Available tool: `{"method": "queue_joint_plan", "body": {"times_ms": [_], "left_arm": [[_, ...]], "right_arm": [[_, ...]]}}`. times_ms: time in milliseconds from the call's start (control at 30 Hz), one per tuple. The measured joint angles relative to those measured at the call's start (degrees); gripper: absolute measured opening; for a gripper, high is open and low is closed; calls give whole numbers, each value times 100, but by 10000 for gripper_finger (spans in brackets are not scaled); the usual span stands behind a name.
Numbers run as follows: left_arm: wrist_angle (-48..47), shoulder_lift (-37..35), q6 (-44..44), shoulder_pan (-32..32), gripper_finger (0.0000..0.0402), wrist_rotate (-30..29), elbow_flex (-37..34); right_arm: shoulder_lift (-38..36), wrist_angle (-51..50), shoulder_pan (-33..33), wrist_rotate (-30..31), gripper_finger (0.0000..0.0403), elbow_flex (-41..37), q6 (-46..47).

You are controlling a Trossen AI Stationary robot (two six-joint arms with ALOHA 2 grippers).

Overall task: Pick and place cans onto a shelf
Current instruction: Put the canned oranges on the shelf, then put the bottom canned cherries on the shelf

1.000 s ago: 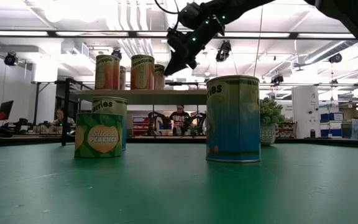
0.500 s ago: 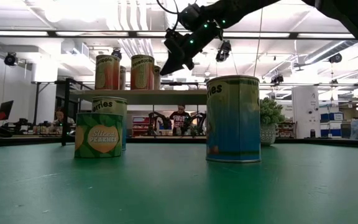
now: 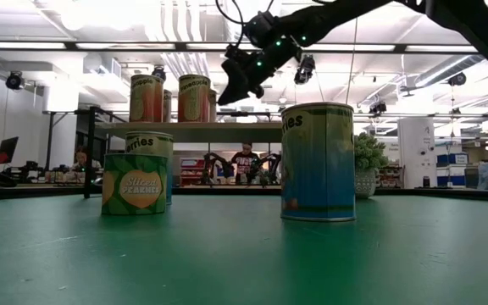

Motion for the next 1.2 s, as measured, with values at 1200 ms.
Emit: {"method": "queue_joint_plan", "body": {"times_ms": [1200], "left_arm": [[-103, 0, -319, -2, 0, 0, 0]], "right_arm": [[-2411, -1576, 2148, -27, 13, -1984, 686]]}}
